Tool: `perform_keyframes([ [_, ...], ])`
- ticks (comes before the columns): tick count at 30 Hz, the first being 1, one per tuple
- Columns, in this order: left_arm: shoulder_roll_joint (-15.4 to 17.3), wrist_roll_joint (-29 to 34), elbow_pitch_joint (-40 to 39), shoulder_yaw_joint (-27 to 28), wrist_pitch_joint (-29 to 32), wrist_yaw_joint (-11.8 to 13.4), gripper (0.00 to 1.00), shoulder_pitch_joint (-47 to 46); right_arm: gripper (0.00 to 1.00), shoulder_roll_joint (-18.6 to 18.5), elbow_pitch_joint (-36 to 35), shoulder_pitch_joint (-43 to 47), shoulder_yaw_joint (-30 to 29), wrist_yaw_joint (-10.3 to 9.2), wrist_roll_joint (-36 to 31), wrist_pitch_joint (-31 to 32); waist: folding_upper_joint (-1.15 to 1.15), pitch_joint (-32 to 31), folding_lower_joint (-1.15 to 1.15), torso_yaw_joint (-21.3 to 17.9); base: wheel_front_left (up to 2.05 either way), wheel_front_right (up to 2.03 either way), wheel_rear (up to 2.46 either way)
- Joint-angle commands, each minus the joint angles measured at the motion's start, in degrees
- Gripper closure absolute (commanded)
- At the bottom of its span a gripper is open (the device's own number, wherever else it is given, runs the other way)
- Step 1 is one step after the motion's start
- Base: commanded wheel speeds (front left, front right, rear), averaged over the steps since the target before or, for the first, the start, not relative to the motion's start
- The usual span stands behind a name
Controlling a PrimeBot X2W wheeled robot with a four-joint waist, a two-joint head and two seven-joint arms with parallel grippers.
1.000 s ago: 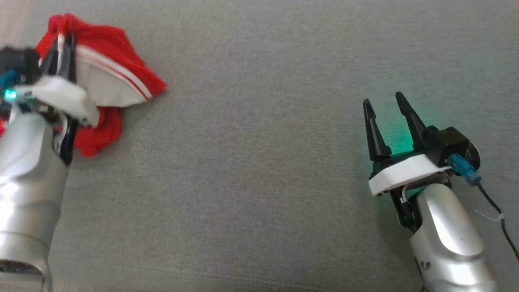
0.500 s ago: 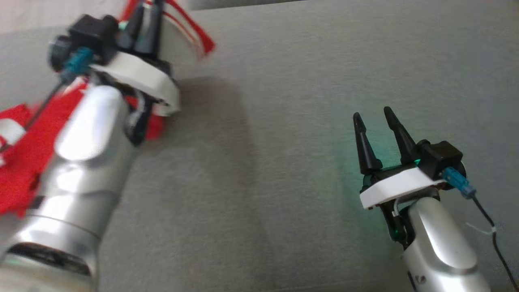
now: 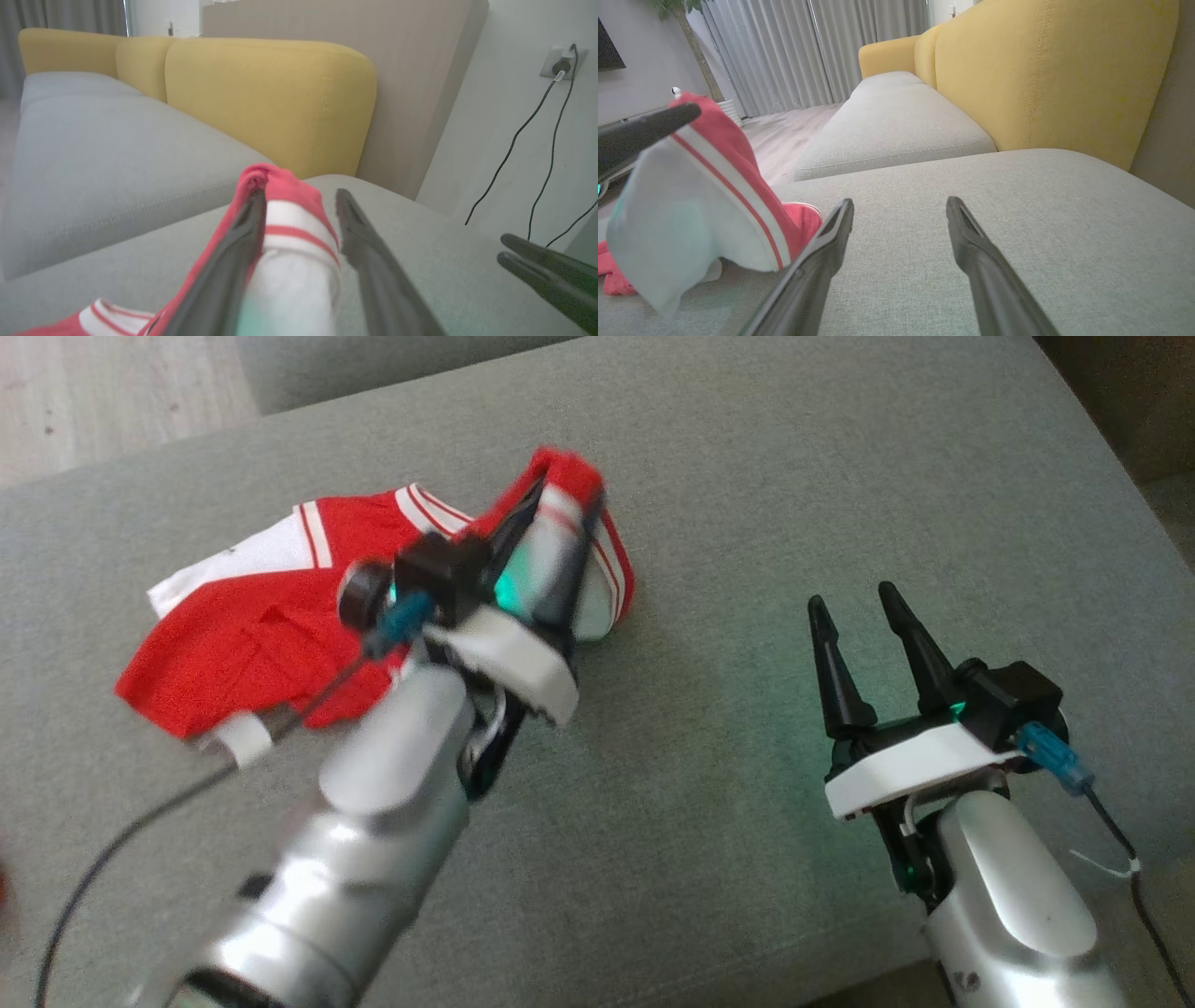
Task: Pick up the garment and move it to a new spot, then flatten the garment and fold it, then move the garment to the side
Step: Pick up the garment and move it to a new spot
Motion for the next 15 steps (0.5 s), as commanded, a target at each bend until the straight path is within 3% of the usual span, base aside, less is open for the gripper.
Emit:
perform_keyframes([
  [1, 1.1, -0.6, -2.0, 1.4, -0.5, 1.1, 0.00, 0.4, 0.00, 0.5, -2.2, 0.1, 1.3, 0.01, 0.3, -0.4, 0.00, -0.3, 0.00, 0.6, 0.00, 0.00, 0.00],
  [6, 1.5, 2.2, -3.9, 5.2, -0.5, 4.5, 0.00, 7.5, 0.00, 0.5, -2.5, 0.9, 1.0, 0.01, 0.3, -0.4, 0.00, -1.9, 0.00, 3.3, 0.00, 0.00, 0.00],
  [15, 5.5, 8.2, -12.0, 19.5, -0.5, 8.8, 0.00, 23.8, 0.00, 0.5, -2.5, 3.6, 0.1, 0.01, -0.2, -0.4, 0.00, -6.5, 0.00, 8.4, 0.00, 0.00, 0.00],
])
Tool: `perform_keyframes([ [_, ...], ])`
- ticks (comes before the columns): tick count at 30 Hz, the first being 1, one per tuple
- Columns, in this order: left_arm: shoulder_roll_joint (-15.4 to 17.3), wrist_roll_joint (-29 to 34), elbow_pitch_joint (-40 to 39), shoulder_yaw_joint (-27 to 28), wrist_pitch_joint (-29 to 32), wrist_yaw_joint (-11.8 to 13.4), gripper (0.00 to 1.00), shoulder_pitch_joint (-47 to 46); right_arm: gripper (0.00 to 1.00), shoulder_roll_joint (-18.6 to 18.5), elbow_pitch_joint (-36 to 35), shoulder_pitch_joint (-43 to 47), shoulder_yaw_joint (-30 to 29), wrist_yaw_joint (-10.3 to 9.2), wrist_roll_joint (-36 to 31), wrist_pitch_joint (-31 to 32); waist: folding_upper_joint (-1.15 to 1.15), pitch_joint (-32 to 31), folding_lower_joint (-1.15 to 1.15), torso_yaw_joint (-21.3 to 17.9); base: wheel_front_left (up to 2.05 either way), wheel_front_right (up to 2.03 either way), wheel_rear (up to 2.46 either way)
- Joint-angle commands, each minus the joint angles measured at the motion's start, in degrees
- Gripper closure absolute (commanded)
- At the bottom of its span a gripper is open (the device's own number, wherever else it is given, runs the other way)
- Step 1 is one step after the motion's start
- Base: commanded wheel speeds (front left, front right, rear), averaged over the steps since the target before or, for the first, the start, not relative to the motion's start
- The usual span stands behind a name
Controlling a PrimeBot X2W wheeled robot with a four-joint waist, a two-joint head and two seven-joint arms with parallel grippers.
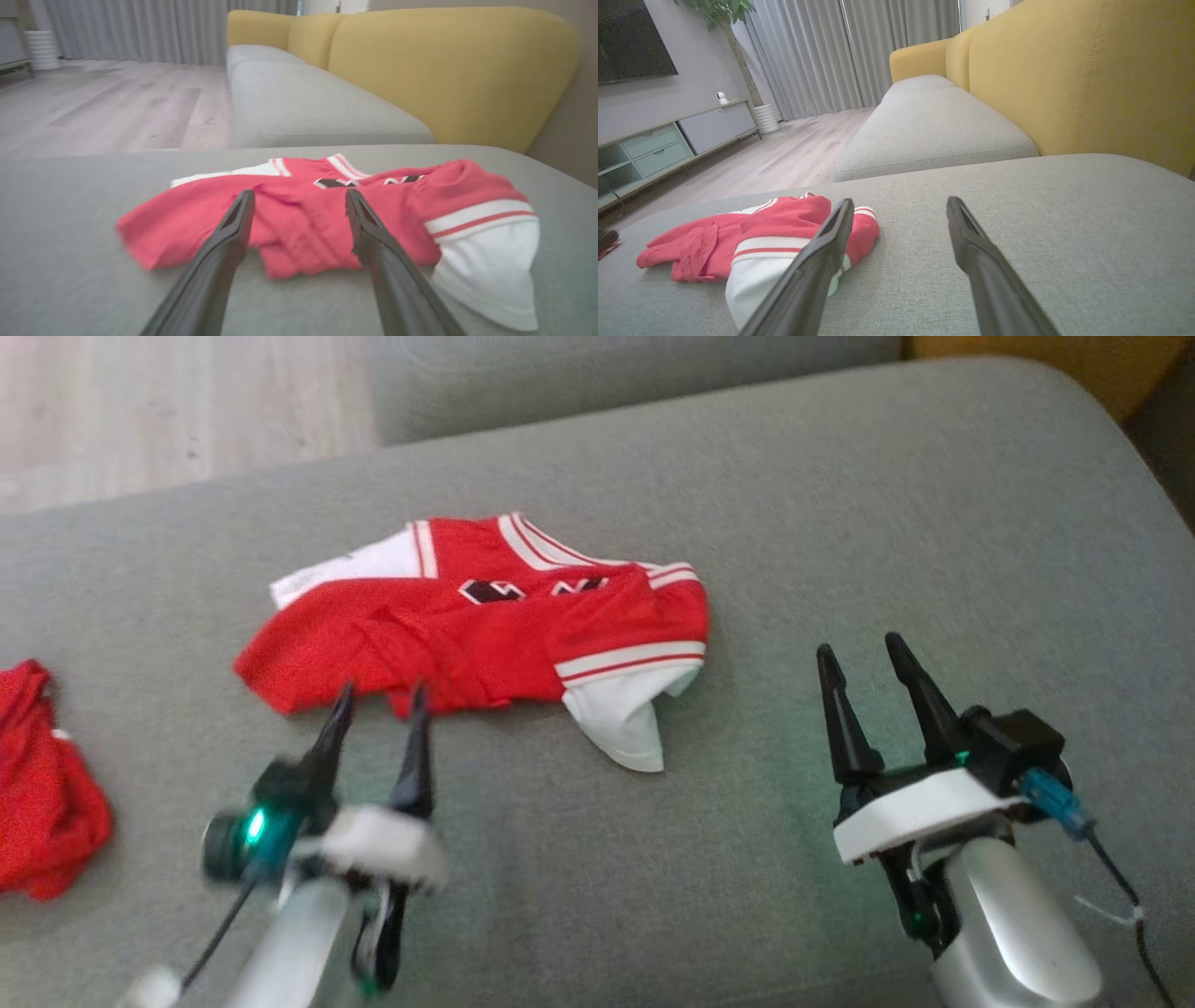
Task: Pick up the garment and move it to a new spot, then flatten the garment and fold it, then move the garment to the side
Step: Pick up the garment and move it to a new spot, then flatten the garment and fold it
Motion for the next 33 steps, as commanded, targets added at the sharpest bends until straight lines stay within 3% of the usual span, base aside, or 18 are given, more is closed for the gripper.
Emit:
perform_keyframes([
  [1, 1.1, 1.4, -3.3, 4.1, -0.5, 0.6, 0.00, 1.8, 0.00, 0.4, -1.6, -0.2, 0.7, 0.01, -0.3, -0.4, 0.00, -2.6, 0.00, 2.4, 0.00, 0.00, 0.00],
  [7, 0.6, 6.4, -10.0, 14.1, -0.6, 1.1, 0.00, 14.0, 0.00, 0.4, -1.4, 2.4, 0.4, 0.01, -0.4, -0.4, 0.00, -5.3, 0.00, 5.0, 0.00, 0.00, 0.00],
  [15, -2.2, 10.4, -12.4, 20.7, -0.6, -1.5, 0.00, 21.9, 0.00, 0.4, -0.6, 4.5, 0.0, 0.01, -0.5, -0.4, 0.00, -6.3, 0.00, 7.2, 0.00, 0.00, 0.00],
  [25, -3.3, 12.9, -12.1, 21.9, -0.6, -4.0, 0.00, 20.7, 0.00, 0.4, 1.7, 4.0, 2.0, 0.01, -1.3, -0.4, 0.00, -4.9, 0.00, 8.5, 0.00, 0.00, 0.00],
  [33, -3.4, 11.3, -11.9, 18.1, -0.6, -4.7, 0.00, 19.0, 0.00, 0.4, 10.1, 0.7, 7.4, 0.01, -0.7, -0.4, 0.00, -1.8, 0.00, 14.3, 0.00, 0.00, 0.00],
])
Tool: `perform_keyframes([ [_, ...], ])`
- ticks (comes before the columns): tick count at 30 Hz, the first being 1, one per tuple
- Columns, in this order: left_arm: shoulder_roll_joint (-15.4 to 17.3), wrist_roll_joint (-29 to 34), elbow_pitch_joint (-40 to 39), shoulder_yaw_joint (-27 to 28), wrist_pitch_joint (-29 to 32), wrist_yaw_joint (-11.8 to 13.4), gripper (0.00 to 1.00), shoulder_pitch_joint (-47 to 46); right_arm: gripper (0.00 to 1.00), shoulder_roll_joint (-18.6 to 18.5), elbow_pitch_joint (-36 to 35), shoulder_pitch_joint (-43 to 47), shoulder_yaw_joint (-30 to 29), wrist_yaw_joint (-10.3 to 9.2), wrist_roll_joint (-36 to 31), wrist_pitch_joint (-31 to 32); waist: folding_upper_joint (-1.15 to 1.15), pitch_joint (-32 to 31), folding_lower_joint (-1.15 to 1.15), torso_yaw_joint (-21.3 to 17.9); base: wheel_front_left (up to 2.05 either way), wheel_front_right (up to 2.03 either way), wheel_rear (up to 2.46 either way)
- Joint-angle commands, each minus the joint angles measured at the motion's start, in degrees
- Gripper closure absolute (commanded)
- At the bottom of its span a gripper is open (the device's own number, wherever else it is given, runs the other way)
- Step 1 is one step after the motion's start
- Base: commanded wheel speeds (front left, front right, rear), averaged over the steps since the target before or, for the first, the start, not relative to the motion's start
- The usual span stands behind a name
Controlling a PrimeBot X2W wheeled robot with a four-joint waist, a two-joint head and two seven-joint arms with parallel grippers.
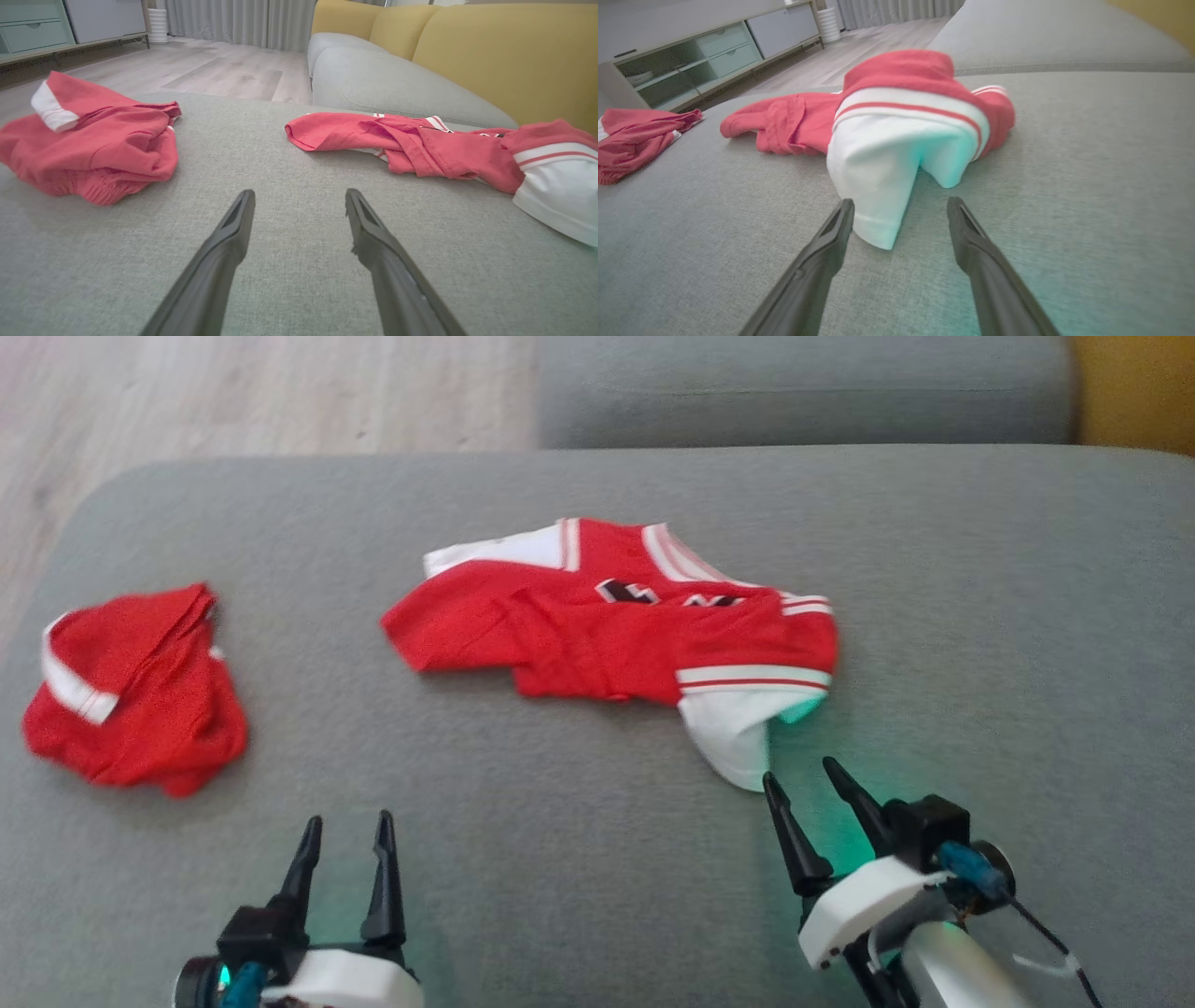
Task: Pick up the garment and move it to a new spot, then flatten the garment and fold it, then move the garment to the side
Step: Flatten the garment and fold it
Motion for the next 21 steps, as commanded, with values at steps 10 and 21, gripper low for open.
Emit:
perform_keyframes([
  [10, 0.1, -0.7, -1.3, 0.9, -0.6, -0.1, 0.00, -2.7, 0.47, 0.1, 8.0, -7.5, 0.7, 0.01, -0.5, -0.4, 0.00, 3.6, 0.00, 7.4, 0.00, 0.00, 0.00],
  [21, 0.1, -2.1, -2.1, 0.5, -0.6, 0.3, 0.00, -1.5, 1.00, 0.1, -10.0, -5.1, -5.8, 0.01, 1.3, -0.4, 0.00, 1.2, 0.00, 2.5, 0.00, 0.00, 0.00],
])
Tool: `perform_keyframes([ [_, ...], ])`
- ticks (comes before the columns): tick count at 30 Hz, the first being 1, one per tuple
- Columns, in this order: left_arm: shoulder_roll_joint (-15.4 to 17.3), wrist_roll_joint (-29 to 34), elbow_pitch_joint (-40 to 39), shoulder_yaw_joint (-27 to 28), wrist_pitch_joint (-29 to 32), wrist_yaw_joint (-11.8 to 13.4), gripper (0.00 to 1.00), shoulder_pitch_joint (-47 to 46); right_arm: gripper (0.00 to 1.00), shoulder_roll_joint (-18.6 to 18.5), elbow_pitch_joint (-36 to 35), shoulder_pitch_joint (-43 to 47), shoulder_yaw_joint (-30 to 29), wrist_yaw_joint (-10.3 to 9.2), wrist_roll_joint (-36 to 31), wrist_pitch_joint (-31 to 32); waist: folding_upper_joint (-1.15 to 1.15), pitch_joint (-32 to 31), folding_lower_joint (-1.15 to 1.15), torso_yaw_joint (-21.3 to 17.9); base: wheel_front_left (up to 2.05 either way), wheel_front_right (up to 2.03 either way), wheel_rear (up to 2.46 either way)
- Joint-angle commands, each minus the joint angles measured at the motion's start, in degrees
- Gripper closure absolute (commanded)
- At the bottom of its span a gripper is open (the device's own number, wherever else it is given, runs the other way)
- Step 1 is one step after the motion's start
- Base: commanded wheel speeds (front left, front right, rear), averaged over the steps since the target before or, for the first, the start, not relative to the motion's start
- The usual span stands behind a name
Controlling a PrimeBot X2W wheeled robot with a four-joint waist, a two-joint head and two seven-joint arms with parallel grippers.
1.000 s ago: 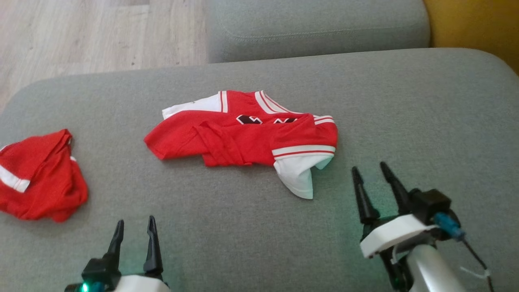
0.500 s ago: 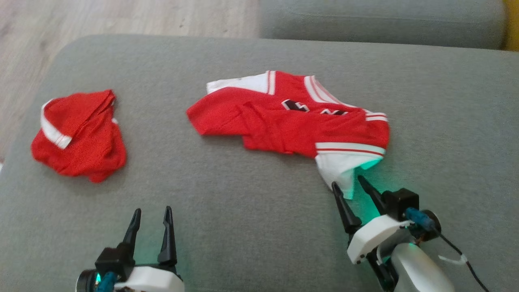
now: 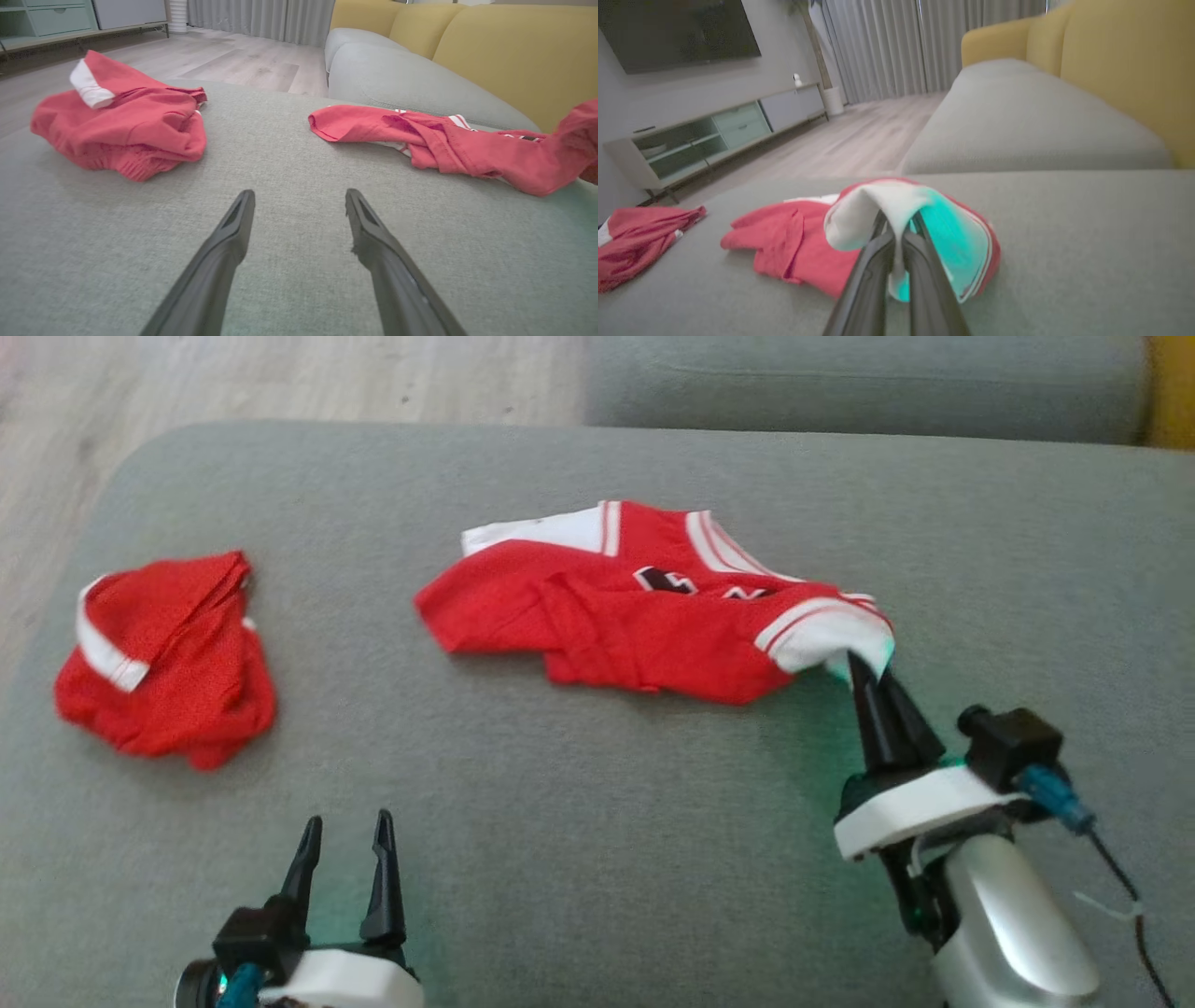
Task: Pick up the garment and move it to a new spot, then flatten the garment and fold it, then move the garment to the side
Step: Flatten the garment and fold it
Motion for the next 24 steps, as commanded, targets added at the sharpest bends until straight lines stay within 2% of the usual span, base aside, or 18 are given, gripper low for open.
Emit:
perform_keyframes([
  [1, 0.1, -0.6, -1.8, 1.4, -0.6, 0.3, 0.00, -1.1, 1.00, 0.1, -5.3, -1.1, 0.5, 0.01, -1.0, -0.4, 0.00, -1.3, 0.00, -2.6, 0.00, 0.00, 0.00],
  [5, 0.1, -1.3, -1.4, 0.9, -0.6, 0.4, 0.00, -0.8, 1.00, -1.7, -13.7, -4.8, -0.9, 0.01, -2.3, -0.4, 0.00, -2.5, 0.00, -5.1, 0.00, 0.00, 0.00],
  [8, 0.1, -1.8, -1.1, 0.1, -0.6, 0.6, 0.00, -0.8, 1.00, -4.0, -17.5, -9.2, -1.3, 0.01, -2.4, -0.4, 0.00, -3.3, 0.00, -5.9, 0.00, 0.00, 0.00],
  [12, 0.1, -2.7, -0.4, -1.4, -0.6, 0.7, 0.00, -0.8, 1.00, -7.3, -17.6, -15.5, 0.4, 0.01, -3.0, -0.4, 0.00, -4.2, 0.00, -5.0, 0.00, 0.00, 0.00],
  [15, 0.1, -3.5, 0.3, -2.3, -0.6, 0.7, 0.00, -0.4, 1.00, -8.3, -15.8, -20.2, 3.4, 0.01, -2.7, -0.3, 0.00, -4.9, 0.00, -3.2, 0.00, 0.00, 0.00],
  [18, 0.1, -3.9, 0.8, -3.0, -0.6, 0.9, 0.00, 0.2, 1.00, -7.7, -13.1, -25.3, 8.7, 0.01, -1.8, -0.1, 0.00, -5.3, 0.00, -1.1, 0.00, 0.00, 0.00],
  [21, 0.1, -3.9, 1.5, -3.3, -0.6, 0.9, 0.00, 0.7, 1.00, -5.0, -9.8, -30.9, 14.5, 0.01, -0.9, 0.1, 0.00, -5.7, 0.00, 0.9, 0.00, 0.00, 0.00],
  [24, 0.1, -4.0, 2.0, -3.7, -0.6, 0.9, 0.00, 1.0, 1.00, -2.2, -6.6, -36.9, 16.8, 0.01, 0.2, -0.1, 0.00, -6.1, 0.00, 3.0, 0.00, 0.00, 0.00],
])
